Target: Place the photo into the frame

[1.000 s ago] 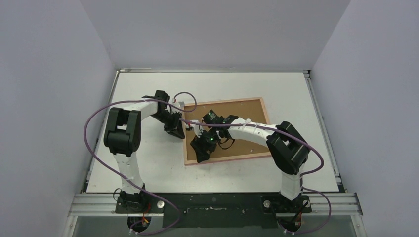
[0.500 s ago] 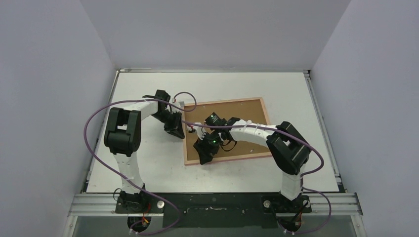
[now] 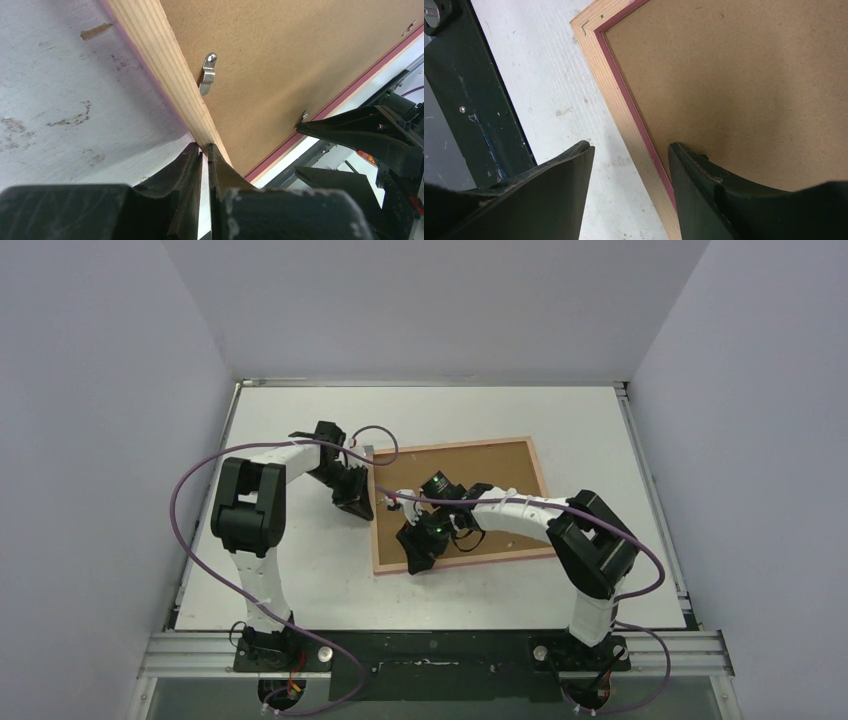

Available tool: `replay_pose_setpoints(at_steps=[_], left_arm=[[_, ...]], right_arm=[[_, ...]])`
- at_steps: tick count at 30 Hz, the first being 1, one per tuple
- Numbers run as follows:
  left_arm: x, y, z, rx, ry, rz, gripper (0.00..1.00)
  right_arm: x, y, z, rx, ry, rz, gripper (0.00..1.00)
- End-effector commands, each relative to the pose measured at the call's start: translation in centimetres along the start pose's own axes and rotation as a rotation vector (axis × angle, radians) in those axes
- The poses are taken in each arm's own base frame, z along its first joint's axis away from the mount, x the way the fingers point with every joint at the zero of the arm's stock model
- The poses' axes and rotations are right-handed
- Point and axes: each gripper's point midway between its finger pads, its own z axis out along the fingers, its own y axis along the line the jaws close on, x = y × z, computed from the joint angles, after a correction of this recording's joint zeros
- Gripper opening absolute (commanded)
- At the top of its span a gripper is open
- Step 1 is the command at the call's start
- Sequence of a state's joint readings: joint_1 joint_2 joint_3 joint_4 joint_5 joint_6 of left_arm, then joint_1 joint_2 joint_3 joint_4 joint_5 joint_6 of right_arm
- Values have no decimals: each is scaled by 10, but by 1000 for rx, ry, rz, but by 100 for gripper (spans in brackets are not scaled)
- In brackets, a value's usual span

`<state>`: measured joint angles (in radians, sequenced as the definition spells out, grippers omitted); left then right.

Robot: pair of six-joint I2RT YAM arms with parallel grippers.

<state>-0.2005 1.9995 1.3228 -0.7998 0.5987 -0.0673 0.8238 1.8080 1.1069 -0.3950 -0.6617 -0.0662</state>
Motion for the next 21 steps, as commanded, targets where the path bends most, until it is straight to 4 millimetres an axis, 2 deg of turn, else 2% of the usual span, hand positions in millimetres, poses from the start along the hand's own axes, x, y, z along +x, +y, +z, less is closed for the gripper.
replay_pose_setpoints(at_steps=[1,4,8,21], left_arm=[[-26,16,5,-73,-71,65,7],[-26,15,6,-69,-70,63,7],[-26,14,6,-64,-70,62,7],[-25,15,5,-64,-71,64,6]], right_arm=[[-20,-8,-13,55,-70,-27,58],[-35,-7,-14,48,-103,-48,58],[-41,-10,-10,41,-102,-50,58],[-25,-18,-8,51,-91,-4,57]])
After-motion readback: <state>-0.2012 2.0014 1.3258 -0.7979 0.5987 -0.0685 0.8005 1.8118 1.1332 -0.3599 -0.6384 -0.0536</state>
